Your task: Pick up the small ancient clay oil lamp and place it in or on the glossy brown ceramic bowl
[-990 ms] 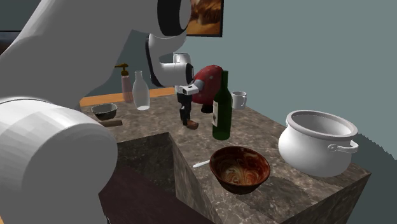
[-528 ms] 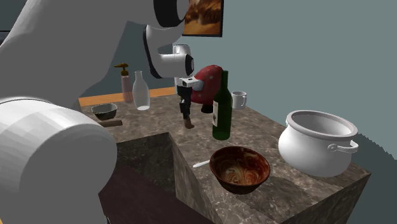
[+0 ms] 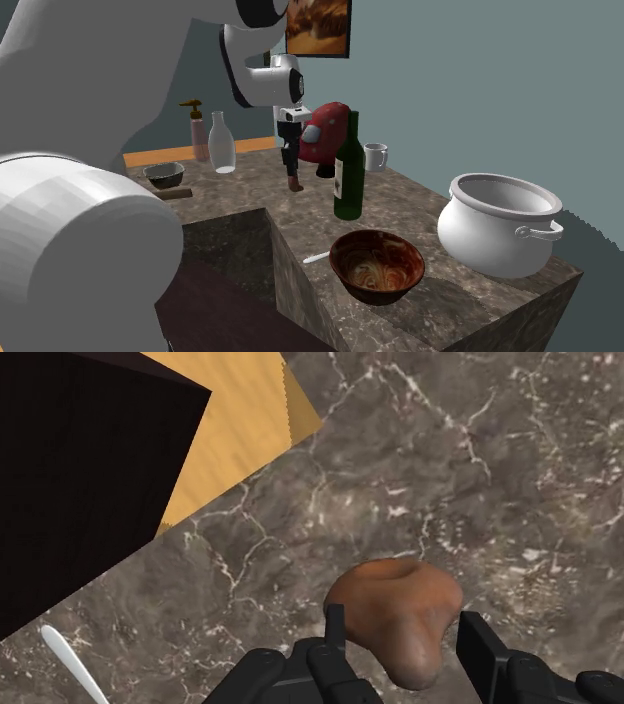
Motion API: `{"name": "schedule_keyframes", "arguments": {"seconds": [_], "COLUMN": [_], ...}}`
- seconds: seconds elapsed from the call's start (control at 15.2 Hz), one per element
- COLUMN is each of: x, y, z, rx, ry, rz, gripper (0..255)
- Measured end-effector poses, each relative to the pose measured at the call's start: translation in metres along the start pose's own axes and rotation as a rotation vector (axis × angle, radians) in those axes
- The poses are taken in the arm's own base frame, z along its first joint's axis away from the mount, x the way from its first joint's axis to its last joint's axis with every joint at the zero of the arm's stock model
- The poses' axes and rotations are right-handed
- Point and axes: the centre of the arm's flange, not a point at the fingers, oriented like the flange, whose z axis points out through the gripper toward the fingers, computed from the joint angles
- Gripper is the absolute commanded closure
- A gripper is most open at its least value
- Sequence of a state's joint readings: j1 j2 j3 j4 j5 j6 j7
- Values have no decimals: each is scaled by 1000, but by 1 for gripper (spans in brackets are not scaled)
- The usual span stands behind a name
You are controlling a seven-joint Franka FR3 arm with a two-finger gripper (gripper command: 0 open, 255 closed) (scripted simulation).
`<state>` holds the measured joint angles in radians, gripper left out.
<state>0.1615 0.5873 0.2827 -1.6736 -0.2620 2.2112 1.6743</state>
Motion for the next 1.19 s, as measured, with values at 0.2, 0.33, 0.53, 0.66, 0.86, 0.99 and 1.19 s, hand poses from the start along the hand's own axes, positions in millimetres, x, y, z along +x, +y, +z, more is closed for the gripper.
{"name": "schedule_keyframes", "arguments": {"seconds": [0.2,0.33,0.53,0.66,0.86,0.99,1.19], "x": [2,2,4,3,7,20,40], "y": [-1,-1,-1,0,6,22,54], "z": [-16,-28,-43,-52,-65,-66,-63], "rx": [0,0,0,0,0,0,-1], "ry": [0,0,0,0,0,-1,0], "rz": [0,0,0,0,0,0,0], "gripper": [255,255,255,255,255,255,255]}}
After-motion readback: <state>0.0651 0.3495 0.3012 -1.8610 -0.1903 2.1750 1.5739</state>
